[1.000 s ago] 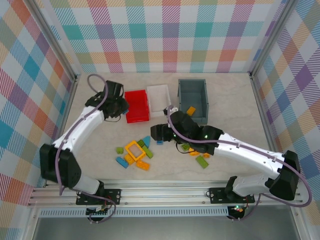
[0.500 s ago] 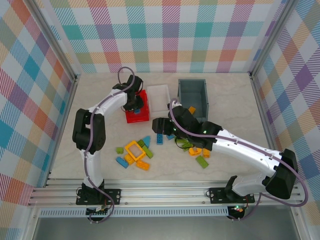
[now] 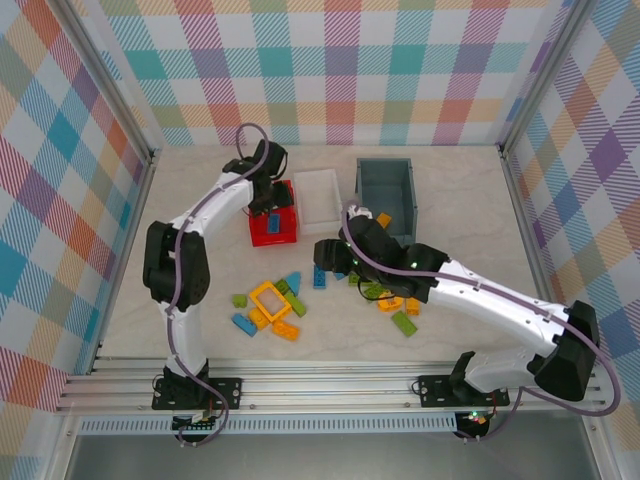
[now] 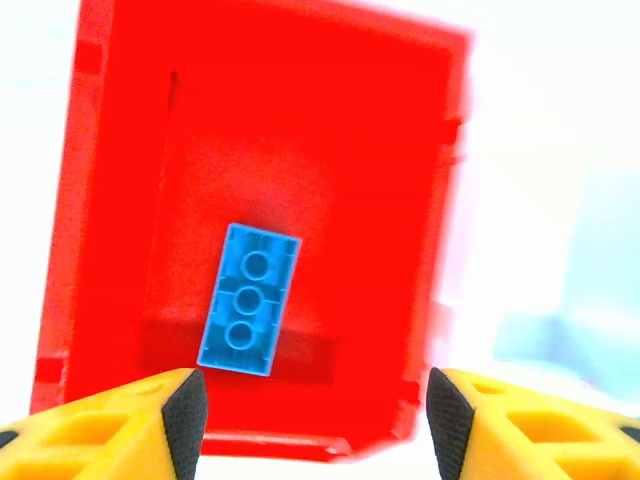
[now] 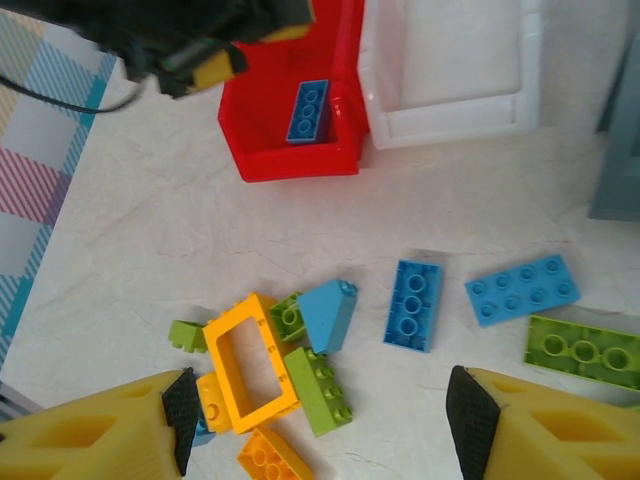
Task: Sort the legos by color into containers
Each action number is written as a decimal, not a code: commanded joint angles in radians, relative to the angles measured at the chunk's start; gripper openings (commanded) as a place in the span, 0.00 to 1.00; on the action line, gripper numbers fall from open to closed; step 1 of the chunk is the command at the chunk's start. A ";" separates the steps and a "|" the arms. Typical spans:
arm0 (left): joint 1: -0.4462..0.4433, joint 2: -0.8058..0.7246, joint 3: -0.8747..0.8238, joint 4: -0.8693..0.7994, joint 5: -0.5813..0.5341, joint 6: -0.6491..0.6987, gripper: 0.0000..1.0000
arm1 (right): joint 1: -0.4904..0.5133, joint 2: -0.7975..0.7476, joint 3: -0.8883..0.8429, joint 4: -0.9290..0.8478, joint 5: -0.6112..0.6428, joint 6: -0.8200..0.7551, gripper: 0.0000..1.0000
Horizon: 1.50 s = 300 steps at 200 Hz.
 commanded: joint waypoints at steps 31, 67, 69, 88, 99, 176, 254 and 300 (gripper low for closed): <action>-0.109 -0.342 0.007 -0.028 -0.022 -0.011 0.63 | -0.044 -0.076 -0.016 -0.205 0.089 -0.015 0.68; -0.309 -0.589 -0.192 0.026 -0.063 -0.051 0.64 | -0.055 -0.126 -0.068 -0.376 0.081 0.106 0.64; -0.324 -0.605 -0.209 0.032 -0.065 -0.057 0.64 | -0.056 -0.128 -0.071 -0.391 0.080 0.117 0.64; -0.463 -0.730 -0.392 0.121 -0.081 -0.128 0.65 | -0.055 -0.149 -0.118 -0.513 0.071 0.243 0.61; -0.559 -0.784 -0.486 0.159 -0.126 -0.176 0.65 | -0.056 -0.170 -0.168 -0.550 0.063 0.286 0.61; -1.015 -0.866 -0.850 0.382 -0.428 -0.419 0.66 | -0.236 -0.140 -0.465 -0.313 -0.195 0.169 0.86; -1.026 -0.924 -0.840 0.320 -0.481 -0.413 0.67 | -0.328 0.024 -0.524 -0.161 -0.300 0.011 0.89; -1.026 -0.937 -0.833 0.300 -0.482 -0.403 0.67 | -0.333 0.066 -0.536 -0.132 -0.366 -0.028 0.84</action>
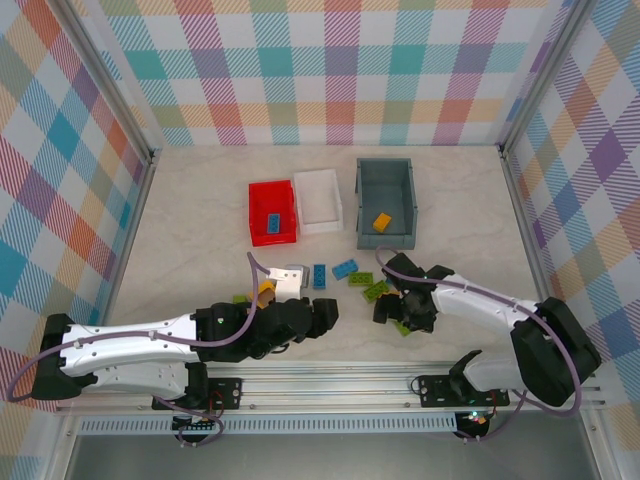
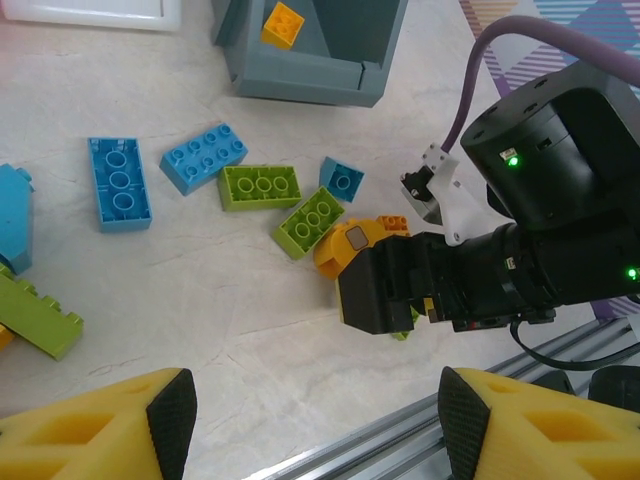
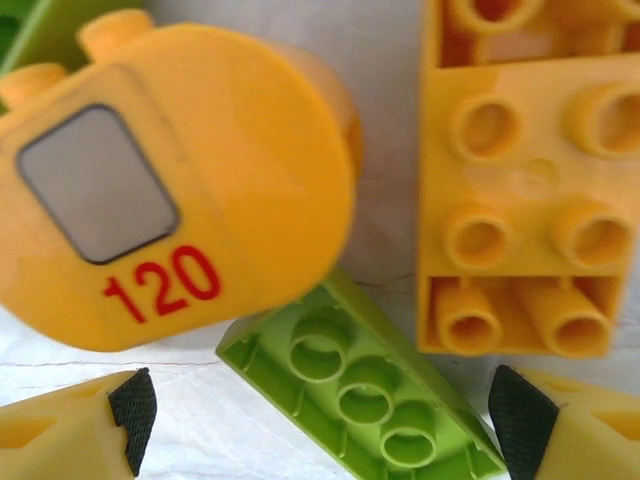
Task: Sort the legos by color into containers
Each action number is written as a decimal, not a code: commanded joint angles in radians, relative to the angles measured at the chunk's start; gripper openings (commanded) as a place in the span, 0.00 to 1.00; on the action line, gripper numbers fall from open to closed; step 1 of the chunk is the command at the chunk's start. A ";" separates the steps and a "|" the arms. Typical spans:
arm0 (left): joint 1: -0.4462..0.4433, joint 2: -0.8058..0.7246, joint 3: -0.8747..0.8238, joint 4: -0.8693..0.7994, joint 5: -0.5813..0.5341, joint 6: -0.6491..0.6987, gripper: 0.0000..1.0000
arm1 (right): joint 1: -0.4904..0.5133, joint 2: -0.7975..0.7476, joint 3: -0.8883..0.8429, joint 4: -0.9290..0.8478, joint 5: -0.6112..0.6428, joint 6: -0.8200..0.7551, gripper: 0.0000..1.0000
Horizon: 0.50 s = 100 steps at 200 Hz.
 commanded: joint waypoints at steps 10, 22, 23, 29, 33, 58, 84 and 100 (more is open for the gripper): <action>-0.012 -0.027 0.018 -0.025 -0.032 -0.002 0.67 | -0.003 0.035 -0.012 0.019 -0.057 -0.034 0.81; -0.012 -0.037 0.012 -0.024 -0.038 -0.003 0.67 | 0.001 0.038 -0.011 0.006 -0.047 -0.024 0.75; -0.012 -0.038 0.012 -0.025 -0.038 -0.003 0.67 | 0.002 0.038 -0.009 0.006 -0.046 -0.023 0.75; -0.012 -0.042 0.009 -0.027 -0.039 -0.003 0.67 | 0.005 0.039 -0.009 0.002 -0.039 -0.019 0.71; -0.013 -0.045 0.009 -0.028 -0.041 -0.005 0.67 | 0.007 0.040 -0.007 0.000 -0.035 -0.016 0.70; -0.012 -0.066 0.003 -0.033 -0.049 -0.005 0.67 | 0.026 0.076 0.006 -0.008 -0.009 0.000 0.58; -0.012 -0.086 -0.004 -0.041 -0.055 -0.005 0.67 | 0.051 0.131 0.016 0.006 0.008 0.018 0.53; -0.012 -0.098 -0.007 -0.048 -0.059 -0.006 0.67 | 0.073 0.142 0.021 0.012 0.023 0.027 0.48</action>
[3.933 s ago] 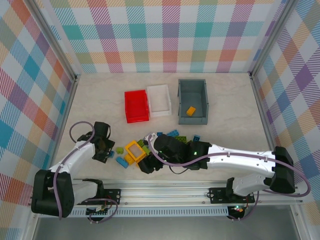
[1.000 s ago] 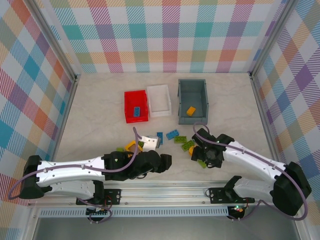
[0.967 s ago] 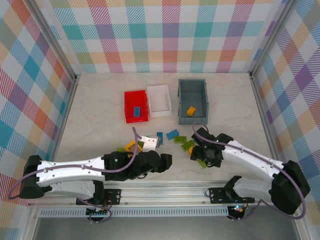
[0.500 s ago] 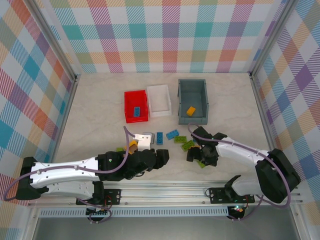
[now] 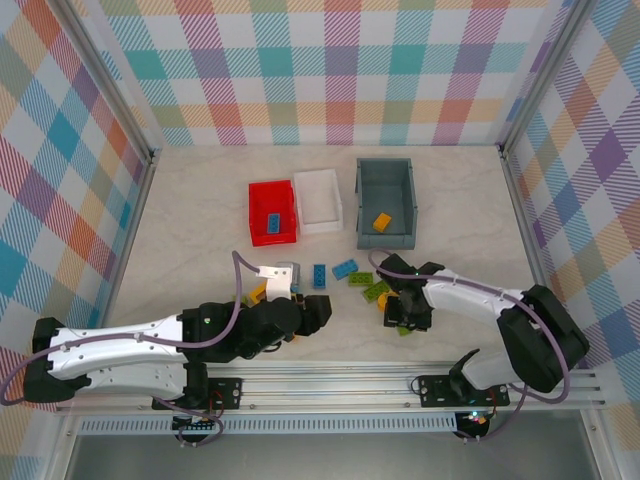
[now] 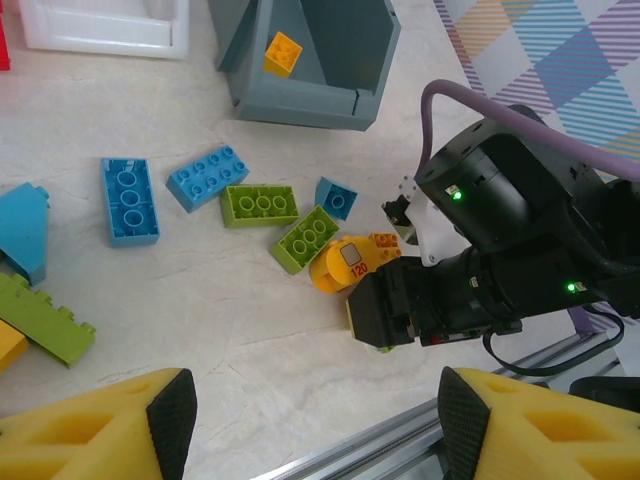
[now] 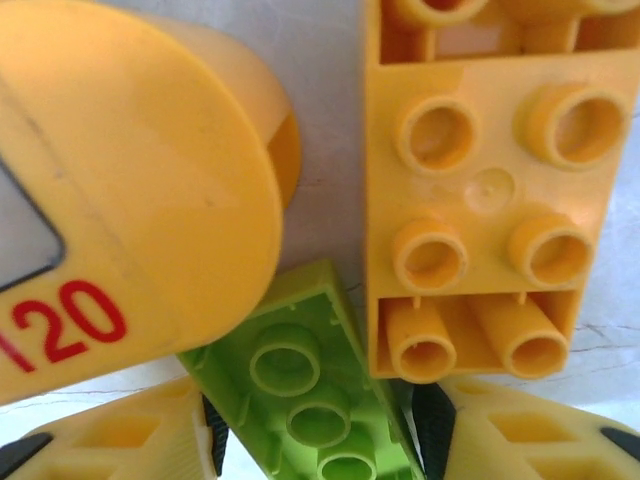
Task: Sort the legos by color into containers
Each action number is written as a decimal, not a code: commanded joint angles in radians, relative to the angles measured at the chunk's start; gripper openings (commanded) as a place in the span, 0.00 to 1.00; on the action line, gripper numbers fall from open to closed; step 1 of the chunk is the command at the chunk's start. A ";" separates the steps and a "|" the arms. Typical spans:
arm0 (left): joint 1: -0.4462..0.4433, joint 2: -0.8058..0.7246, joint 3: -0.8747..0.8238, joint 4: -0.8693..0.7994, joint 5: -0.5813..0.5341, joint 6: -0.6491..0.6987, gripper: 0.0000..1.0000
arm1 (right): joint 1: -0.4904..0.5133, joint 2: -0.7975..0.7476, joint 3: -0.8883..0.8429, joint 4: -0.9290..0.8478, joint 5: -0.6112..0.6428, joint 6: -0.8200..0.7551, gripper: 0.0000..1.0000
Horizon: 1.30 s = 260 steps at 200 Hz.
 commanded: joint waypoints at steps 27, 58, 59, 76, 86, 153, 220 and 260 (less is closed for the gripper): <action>-0.012 -0.050 -0.005 -0.046 -0.052 -0.011 0.67 | 0.112 0.039 0.020 0.036 -0.002 0.046 0.39; -0.012 -0.088 0.028 -0.101 -0.099 -0.011 0.67 | 0.230 -0.010 0.135 -0.083 0.058 0.087 0.36; -0.011 -0.090 0.030 -0.103 -0.101 -0.011 0.67 | 0.234 -0.012 0.139 -0.085 0.059 0.088 0.36; -0.012 -0.115 0.060 -0.145 -0.146 -0.007 0.67 | 0.255 -0.045 0.230 -0.114 0.057 0.080 0.36; -0.012 -0.127 0.077 -0.164 -0.174 0.002 0.67 | 0.255 -0.040 0.300 -0.122 0.063 0.057 0.37; 0.265 -0.005 0.244 -0.190 0.011 0.158 0.71 | 0.106 0.397 0.902 -0.071 0.053 -0.162 0.36; 0.618 0.079 0.223 -0.067 0.349 0.178 0.71 | -0.006 0.820 1.339 -0.122 0.047 -0.246 0.36; 0.626 0.084 0.187 -0.057 0.363 0.171 0.70 | -0.023 0.959 1.525 -0.185 0.017 -0.271 0.38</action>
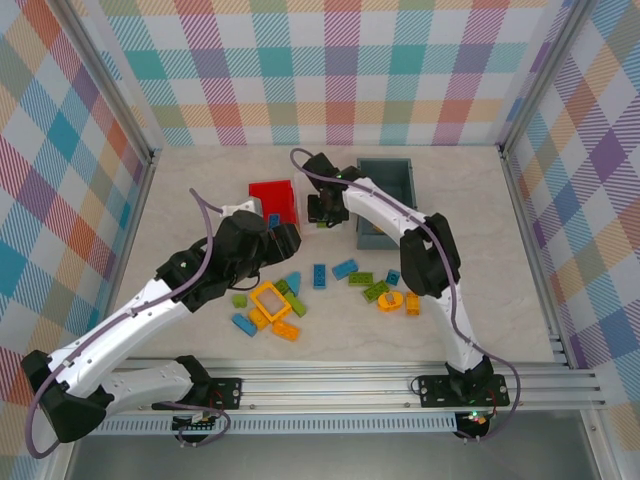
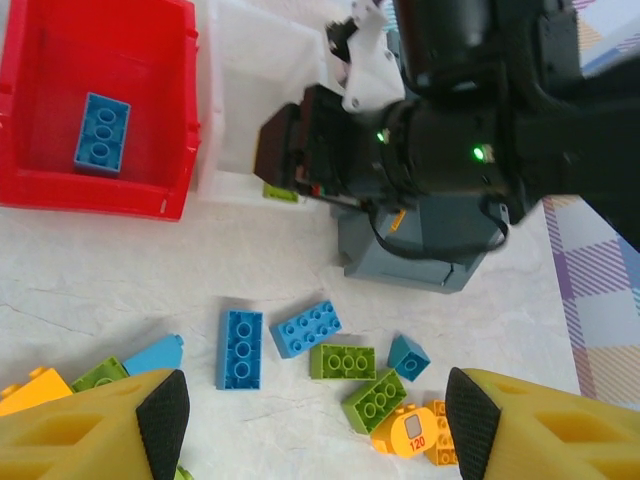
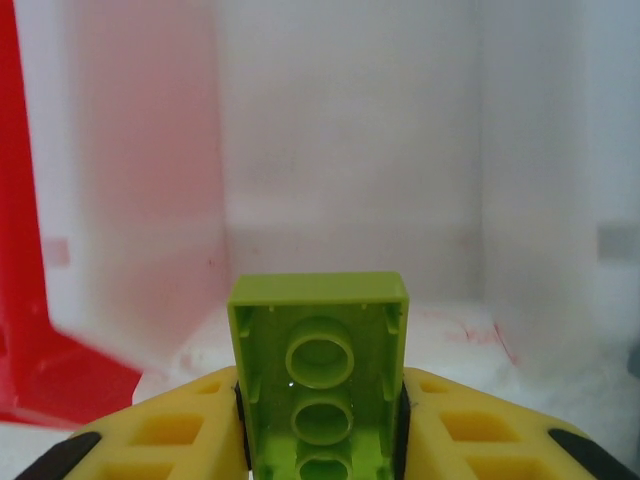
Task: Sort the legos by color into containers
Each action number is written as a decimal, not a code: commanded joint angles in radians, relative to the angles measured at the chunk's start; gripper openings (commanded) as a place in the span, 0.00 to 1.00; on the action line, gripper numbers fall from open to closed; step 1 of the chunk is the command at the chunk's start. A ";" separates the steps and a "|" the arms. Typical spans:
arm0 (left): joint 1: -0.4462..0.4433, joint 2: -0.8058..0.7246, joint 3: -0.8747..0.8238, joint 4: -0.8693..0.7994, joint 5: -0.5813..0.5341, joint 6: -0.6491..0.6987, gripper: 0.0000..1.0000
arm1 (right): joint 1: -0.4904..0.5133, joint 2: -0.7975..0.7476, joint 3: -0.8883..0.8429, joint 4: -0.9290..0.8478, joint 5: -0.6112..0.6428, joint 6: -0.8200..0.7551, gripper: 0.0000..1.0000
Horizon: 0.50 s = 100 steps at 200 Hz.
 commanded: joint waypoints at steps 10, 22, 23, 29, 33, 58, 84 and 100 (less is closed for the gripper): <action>0.017 -0.015 -0.039 0.025 0.047 0.005 0.70 | 0.001 0.067 0.143 -0.088 -0.023 -0.040 0.39; 0.018 -0.026 -0.056 0.023 0.049 -0.002 0.70 | 0.001 0.087 0.169 -0.105 -0.021 -0.040 0.44; 0.017 -0.027 -0.058 0.023 0.049 -0.003 0.70 | 0.001 0.087 0.171 -0.106 -0.022 -0.040 0.44; 0.018 -0.037 -0.067 0.023 0.048 -0.007 0.70 | 0.000 0.092 0.177 -0.108 -0.022 -0.040 0.47; 0.018 -0.041 -0.073 0.022 0.049 -0.009 0.70 | -0.001 0.094 0.179 -0.109 -0.022 -0.039 0.50; 0.017 -0.069 -0.089 0.002 0.047 -0.023 0.70 | -0.001 0.083 0.188 -0.122 -0.021 -0.045 0.59; 0.017 -0.090 -0.074 -0.046 0.038 -0.025 0.70 | 0.003 0.000 0.155 -0.103 -0.004 -0.061 0.60; 0.018 -0.085 -0.051 -0.102 0.029 -0.035 0.69 | 0.014 -0.066 0.143 -0.102 0.024 -0.078 0.59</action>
